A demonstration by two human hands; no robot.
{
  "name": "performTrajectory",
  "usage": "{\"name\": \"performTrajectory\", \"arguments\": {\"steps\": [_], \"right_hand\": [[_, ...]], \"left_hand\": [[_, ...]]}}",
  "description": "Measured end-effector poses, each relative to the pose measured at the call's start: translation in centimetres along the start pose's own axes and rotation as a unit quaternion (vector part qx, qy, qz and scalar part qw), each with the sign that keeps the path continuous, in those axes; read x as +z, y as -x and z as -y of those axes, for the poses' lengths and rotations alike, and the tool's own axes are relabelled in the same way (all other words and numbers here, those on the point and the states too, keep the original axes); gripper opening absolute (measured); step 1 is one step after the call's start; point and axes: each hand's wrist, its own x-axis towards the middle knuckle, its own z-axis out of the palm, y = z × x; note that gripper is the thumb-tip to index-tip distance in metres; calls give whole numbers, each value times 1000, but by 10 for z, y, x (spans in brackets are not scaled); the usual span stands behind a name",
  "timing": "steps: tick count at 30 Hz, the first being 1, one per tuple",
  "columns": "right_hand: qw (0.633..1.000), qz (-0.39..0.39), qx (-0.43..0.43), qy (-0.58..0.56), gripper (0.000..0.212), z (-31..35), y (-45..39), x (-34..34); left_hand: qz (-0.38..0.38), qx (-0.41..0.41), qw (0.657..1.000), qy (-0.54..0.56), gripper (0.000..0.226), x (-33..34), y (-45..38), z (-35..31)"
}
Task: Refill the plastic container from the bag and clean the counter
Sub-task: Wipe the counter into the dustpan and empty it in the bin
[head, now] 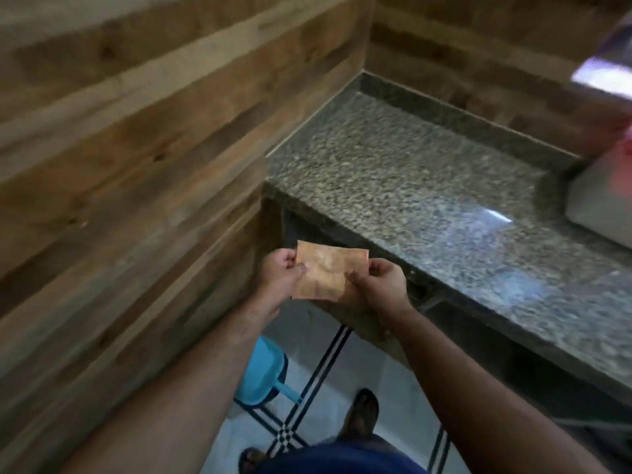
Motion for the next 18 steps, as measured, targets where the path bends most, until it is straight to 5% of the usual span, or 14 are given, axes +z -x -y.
{"name": "performTrajectory", "arguments": {"steps": [8, 18], "right_hand": [[999, -51, 4, -4, 10, 0, -72, -119], [997, -59, 23, 44, 16, 24, -185, -158]], "left_hand": [[33, 30, 997, -66, 28, 127, -47, -57], [5, 37, 991, -127, 26, 192, -147, -98]]}}
